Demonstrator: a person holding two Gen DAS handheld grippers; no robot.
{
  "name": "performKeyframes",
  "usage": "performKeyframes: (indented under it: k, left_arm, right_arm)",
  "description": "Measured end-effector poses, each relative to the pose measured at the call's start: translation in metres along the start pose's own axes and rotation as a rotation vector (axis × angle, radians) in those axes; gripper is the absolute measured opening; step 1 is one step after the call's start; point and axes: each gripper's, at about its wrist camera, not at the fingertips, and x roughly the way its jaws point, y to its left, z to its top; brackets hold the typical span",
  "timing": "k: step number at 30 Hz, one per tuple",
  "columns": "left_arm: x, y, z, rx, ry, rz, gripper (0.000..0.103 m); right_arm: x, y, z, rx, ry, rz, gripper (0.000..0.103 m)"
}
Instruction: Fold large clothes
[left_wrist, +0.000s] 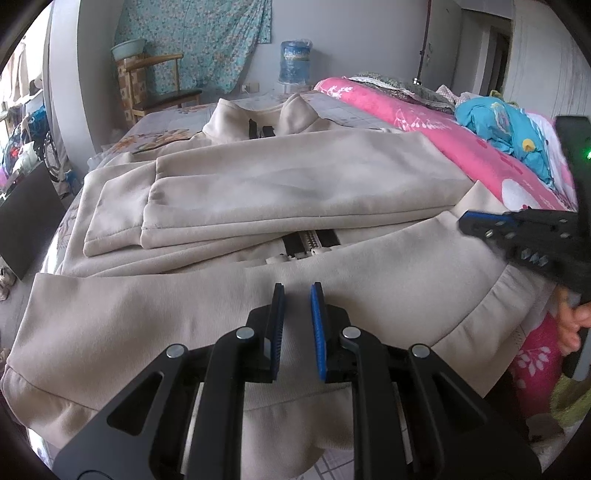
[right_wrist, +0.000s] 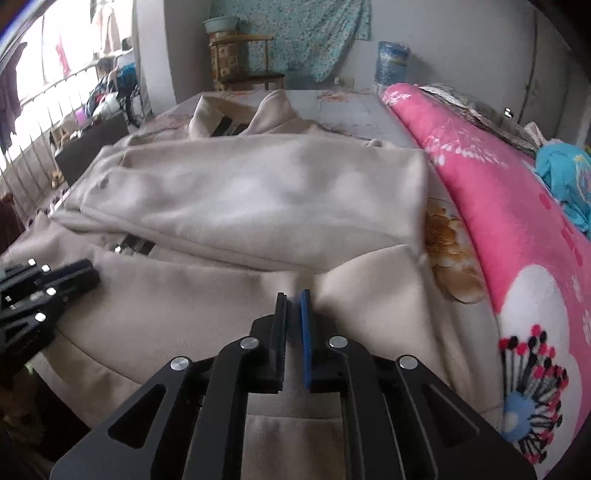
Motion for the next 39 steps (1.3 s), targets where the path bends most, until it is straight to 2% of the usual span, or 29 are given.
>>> performKeyframes:
  k: [3,5,8,9,10,14,15,18,21,23,24,26,28,29,32,34,36,37,39]
  left_arm:
    - [0.001,0.000,0.001,-0.001,0.004,0.003,0.015]
    - [0.001,0.000,0.001,-0.003,0.002,0.005,0.015]
    - [0.002,0.001,0.002,-0.009,0.002,0.003,0.015]
    - [0.002,0.002,0.003,-0.014,0.003,0.000,0.015]
    - [0.003,0.003,0.003,-0.023,0.004,-0.008,0.015]
    - [0.004,0.012,0.005,-0.062,0.012,-0.051,0.015]
    - [0.003,0.014,0.006,-0.069,0.015,-0.058,0.015]
    - [-0.013,0.031,0.004,-0.124,0.003,-0.053,0.015]
    - [-0.035,0.058,-0.009,-0.136,-0.019,0.024,0.015]
    - [-0.034,0.087,-0.023,-0.159,0.030,0.128,0.012]
    - [-0.037,0.098,-0.026,-0.175,0.011,0.117,0.007]
    - [-0.042,0.124,-0.027,-0.225,0.004,0.137,0.003]
    - [-0.040,0.144,-0.025,-0.230,0.010,0.263,0.003]
    - [-0.038,0.155,-0.025,-0.241,0.005,0.278,0.003]
    - [-0.038,0.177,-0.024,-0.320,-0.017,0.215,0.002]
    - [-0.040,0.173,-0.020,-0.306,-0.017,0.247,0.002]
    - [-0.051,0.165,-0.017,-0.286,-0.039,0.268,0.007]
    - [-0.060,0.157,-0.015,-0.281,-0.063,0.248,0.008]
    - [-0.076,0.138,-0.014,-0.279,-0.099,0.142,0.011]
  right_arm:
    - [-0.030,-0.002,0.002,-0.001,-0.083,0.019,0.026]
    - [-0.045,0.007,0.002,-0.030,-0.118,0.109,0.027]
    - [-0.042,0.033,0.000,-0.066,-0.068,0.298,0.027]
    - [-0.035,0.046,-0.003,-0.084,-0.034,0.345,0.027]
    - [-0.029,0.054,-0.005,-0.099,-0.015,0.356,0.027]
    - [0.002,0.080,-0.017,-0.133,0.068,0.355,0.027]
    - [0.002,0.083,-0.018,-0.140,0.041,0.346,0.027]
    - [0.002,0.087,-0.015,-0.152,0.059,0.323,0.027]
    - [0.005,0.088,-0.016,-0.146,0.062,0.326,0.027]
    - [0.007,0.086,-0.015,-0.140,0.062,0.329,0.027]
    - [0.007,0.086,-0.015,-0.137,0.062,0.331,0.027]
    - [0.008,0.084,-0.014,-0.125,0.062,0.339,0.027]
    - [0.007,0.084,-0.014,-0.119,0.065,0.344,0.027]
    - [0.007,0.084,-0.014,-0.119,0.064,0.344,0.027]
    - [0.007,0.086,-0.014,-0.123,0.062,0.336,0.027]
    - [0.007,0.086,-0.014,-0.126,0.062,0.332,0.027]
    - [0.007,0.085,-0.014,-0.129,0.064,0.335,0.027]
    - [0.007,0.085,-0.013,-0.130,0.066,0.336,0.027]
    - [0.006,0.085,-0.014,-0.136,0.066,0.335,0.027]
